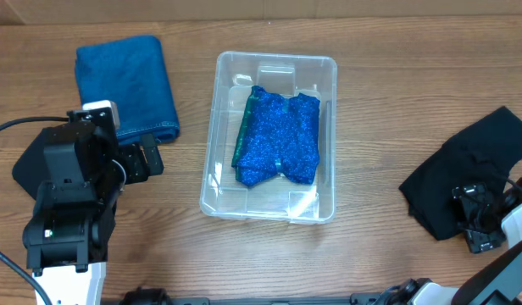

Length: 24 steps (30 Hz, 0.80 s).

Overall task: Pack container
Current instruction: 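Grasp the black cloth on the right with the right gripper, then place the black cloth into the bin's left side and release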

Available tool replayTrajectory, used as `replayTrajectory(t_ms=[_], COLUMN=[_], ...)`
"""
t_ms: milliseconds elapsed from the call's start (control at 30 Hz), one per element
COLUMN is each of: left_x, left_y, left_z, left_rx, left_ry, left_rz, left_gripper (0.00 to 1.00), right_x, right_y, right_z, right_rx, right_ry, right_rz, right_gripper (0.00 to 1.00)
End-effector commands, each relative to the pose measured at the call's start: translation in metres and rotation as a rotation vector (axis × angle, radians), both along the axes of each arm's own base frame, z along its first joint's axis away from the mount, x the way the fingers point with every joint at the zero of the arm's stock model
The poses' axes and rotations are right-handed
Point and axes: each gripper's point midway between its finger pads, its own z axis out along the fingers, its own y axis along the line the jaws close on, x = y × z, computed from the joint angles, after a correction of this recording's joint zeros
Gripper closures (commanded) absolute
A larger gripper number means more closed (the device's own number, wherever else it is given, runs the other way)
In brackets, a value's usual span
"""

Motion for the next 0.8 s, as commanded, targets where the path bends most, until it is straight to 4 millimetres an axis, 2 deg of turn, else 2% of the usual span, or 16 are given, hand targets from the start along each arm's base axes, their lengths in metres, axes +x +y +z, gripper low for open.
replayTrajectory(t_ms=[0,67,100,133,200,267,367,433,467,500,533,567,633,667,700,767], left_x=[0.002,0.002,0.002,0.002,0.002,0.002,0.002,0.002,0.002,0.002,0.002,0.002,0.002,0.002,0.002,0.002], left_y=[-0.003,-0.003,-0.003,-0.003,-0.003,-0.003,-0.003,-0.003,-0.003,-0.003,-0.003,-0.003,-0.003,-0.003,-0.003,-0.003], left_z=[0.01,0.01,0.01,0.01,0.01,0.01,0.01,0.01,0.01,0.01,0.01,0.01,0.01,0.01,0.01,0.01], left_rx=[0.005,0.005,0.005,0.005,0.005,0.005,0.005,0.005,0.005,0.005,0.005,0.005,0.005,0.005,0.005,0.005], left_ry=[-0.023,-0.023,-0.023,-0.023,-0.023,-0.023,-0.023,-0.023,-0.023,-0.023,-0.023,-0.023,-0.022,-0.022,-0.022,-0.022], left_rz=[-0.024,-0.024,-0.024,-0.024,-0.024,-0.024,-0.024,-0.023,-0.023,-0.023,-0.024,-0.023,-0.023,-0.024,-0.024,-0.023], left_gripper=[0.0,0.0,0.0,0.0,0.0,0.0,0.0,0.0,0.0,0.0,0.0,0.0,0.0,0.0,0.0,0.0], right_x=[-0.003,0.005,0.013,0.026,0.038,0.062,0.105,0.129,0.134,0.137,0.136,0.13,0.117,0.107,0.087,0.072], right_y=[0.014,0.019,0.024,0.031,0.037,0.045,0.075,0.121,0.148,0.175,0.215,0.251,0.301,0.329,0.372,0.409], right_z=[-0.02,-0.018,-0.015,-0.007,0.009,0.051,0.151,0.236,0.268,0.291,0.311,0.318,0.309,0.297,0.273,0.241], right_rx=[0.073,0.103,0.124,0.161,0.2,0.192,0.031,-0.148,-0.22,-0.269,-0.308,-0.325,-0.36,-0.366,-0.339,-0.272], right_ry=[0.013,-0.031,-0.074,-0.147,-0.203,-0.296,-0.462,-0.602,-0.662,-0.709,-0.771,-0.814,-0.811,-0.788,-0.744,-0.665], right_rz=[0.02,0.044,0.087,0.148,0.183,0.306,0.602,0.897,1.034,1.153,1.322,1.474,1.699,1.834,2.054,2.211], right_gripper=[0.04,0.45,0.75,0.95,0.96,0.96,0.96,0.96,0.96,0.96,0.96,0.96,0.96,0.96,0.96,0.96])
